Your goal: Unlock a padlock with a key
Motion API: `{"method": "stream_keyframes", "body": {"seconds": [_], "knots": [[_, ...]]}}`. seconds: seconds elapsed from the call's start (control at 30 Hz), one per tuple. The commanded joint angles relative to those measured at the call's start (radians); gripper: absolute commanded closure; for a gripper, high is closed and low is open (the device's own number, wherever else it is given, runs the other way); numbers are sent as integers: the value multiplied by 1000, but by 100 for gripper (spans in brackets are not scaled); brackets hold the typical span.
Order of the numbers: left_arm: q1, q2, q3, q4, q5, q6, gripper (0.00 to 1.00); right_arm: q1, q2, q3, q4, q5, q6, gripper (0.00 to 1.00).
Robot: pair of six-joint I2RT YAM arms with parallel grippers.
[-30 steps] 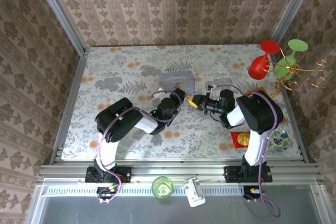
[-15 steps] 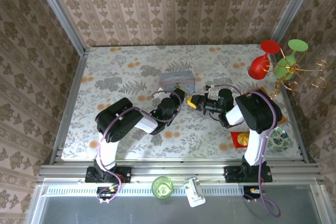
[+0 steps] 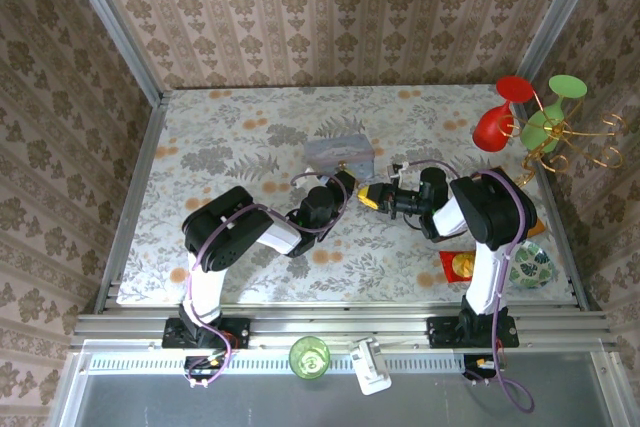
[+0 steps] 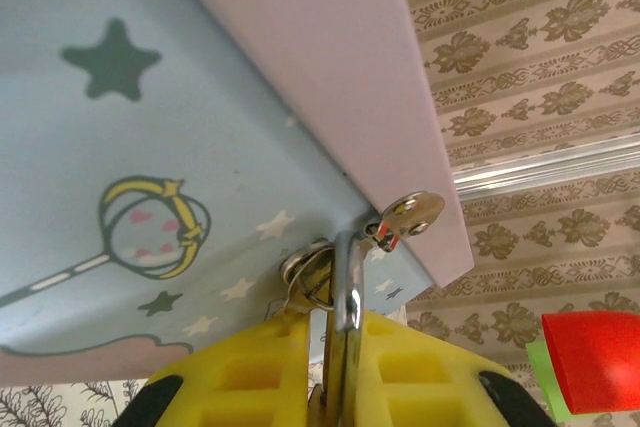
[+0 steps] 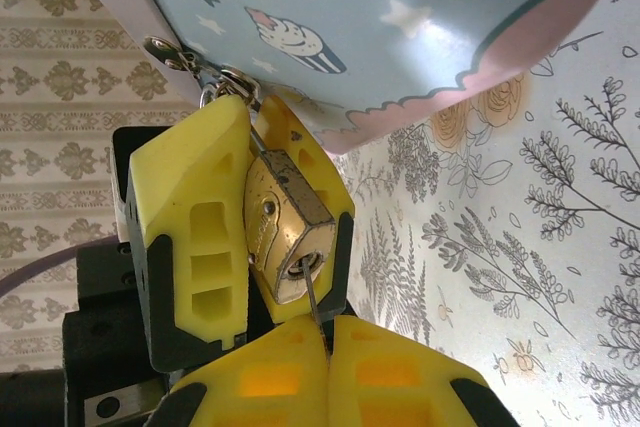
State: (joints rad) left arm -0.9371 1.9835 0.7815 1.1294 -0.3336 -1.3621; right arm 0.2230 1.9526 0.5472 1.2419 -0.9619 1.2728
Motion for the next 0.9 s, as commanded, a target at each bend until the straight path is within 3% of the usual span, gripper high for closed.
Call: {"method": "stream_keyframes", "body": {"seconds": [0.0,0.13,0.67,0.87], "knots": [[-119,-31,63,142,273,-23,100,-17,13,46,-86,75,-60,100],[-117,-30,49,145,271,-34,100,-75,16,54,-136,19,-79,100],[-111,-25,30,159,284,-54,100,-126,-81,100,-585,-38,-369,100],[-114,-12,27,169,297,-70,100,-151,-79,115,-601,-53,-377,100]]}}
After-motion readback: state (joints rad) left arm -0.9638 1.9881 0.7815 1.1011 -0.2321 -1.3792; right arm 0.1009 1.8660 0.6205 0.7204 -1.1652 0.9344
